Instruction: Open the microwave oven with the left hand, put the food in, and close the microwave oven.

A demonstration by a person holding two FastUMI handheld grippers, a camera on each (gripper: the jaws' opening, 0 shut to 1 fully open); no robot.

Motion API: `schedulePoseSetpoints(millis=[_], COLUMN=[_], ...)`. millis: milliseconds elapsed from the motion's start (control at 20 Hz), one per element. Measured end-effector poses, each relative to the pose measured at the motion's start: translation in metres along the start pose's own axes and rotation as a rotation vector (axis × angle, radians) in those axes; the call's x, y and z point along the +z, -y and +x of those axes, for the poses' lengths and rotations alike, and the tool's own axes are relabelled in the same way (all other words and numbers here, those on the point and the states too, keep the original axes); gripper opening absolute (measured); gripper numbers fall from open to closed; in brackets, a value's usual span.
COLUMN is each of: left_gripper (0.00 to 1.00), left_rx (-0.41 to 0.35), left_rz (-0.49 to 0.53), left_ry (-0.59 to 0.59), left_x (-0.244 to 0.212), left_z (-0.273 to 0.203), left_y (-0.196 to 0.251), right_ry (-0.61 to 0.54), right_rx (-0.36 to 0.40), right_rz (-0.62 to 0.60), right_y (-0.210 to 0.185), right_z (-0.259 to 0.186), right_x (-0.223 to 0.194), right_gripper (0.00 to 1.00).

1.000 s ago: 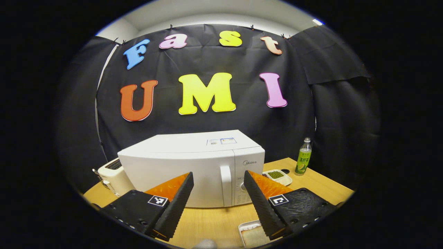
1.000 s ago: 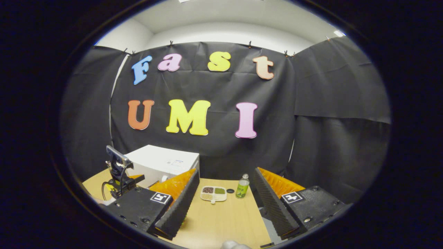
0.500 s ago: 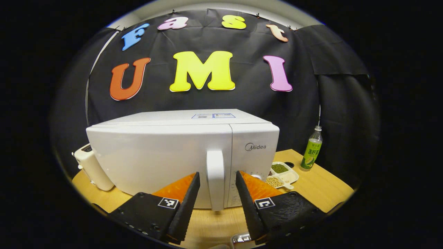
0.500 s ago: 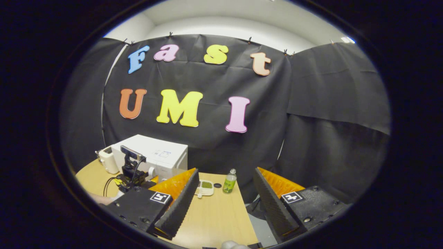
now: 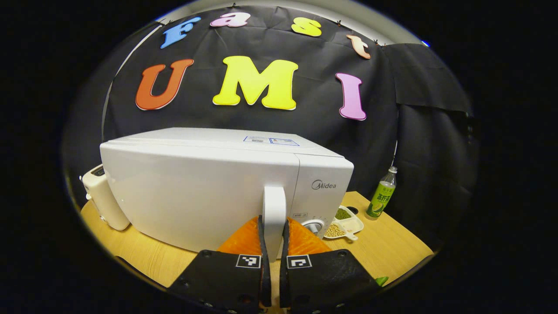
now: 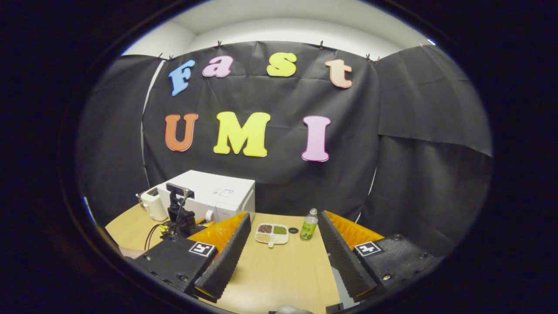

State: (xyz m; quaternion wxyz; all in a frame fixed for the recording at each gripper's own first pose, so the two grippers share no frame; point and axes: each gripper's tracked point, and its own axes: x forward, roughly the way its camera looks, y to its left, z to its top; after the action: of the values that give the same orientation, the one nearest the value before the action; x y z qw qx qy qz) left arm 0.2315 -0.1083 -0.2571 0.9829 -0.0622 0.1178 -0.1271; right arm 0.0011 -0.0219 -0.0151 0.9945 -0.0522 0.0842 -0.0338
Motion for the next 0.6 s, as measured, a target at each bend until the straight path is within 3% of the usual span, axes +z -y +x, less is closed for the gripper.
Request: schedulePoseSetpoints(millis=[150, 350, 400, 500, 600], left_gripper=[0.07, 0.07, 0.11, 0.17, 0.36], left_rx=[0.009, -0.031, -0.039, -0.021, 0.018], left_rz=[0.085, 0.086, 0.095, 0.125, 0.133], left_ry=[0.0, 0.003, 0.009, -0.004, -0.021], left_x=[-0.007, -0.022, -0.024, -0.03, -0.035], left_z=[-0.03, -0.077, -0.088, -0.108, -0.123], left_y=[-0.001, -0.011, -0.014, -0.028, -0.047], right_ry=[0.013, 0.003, -0.005, -0.028, -0.034], right_rx=[0.014, 0.077, 0.092, 0.147, 0.175], right_rz=[-0.003, -0.02, -0.002, 0.032, 0.041], right_y=[-0.006, -0.029, -0.034, -0.053, -0.062], right_z=[0.002, 0.01, 0.013, 0.016, 0.02], right_x=[0.0, -0.011, -0.015, -0.02, -0.025], right_gripper=[1.0, 1.0, 0.93, 0.93, 0.93])
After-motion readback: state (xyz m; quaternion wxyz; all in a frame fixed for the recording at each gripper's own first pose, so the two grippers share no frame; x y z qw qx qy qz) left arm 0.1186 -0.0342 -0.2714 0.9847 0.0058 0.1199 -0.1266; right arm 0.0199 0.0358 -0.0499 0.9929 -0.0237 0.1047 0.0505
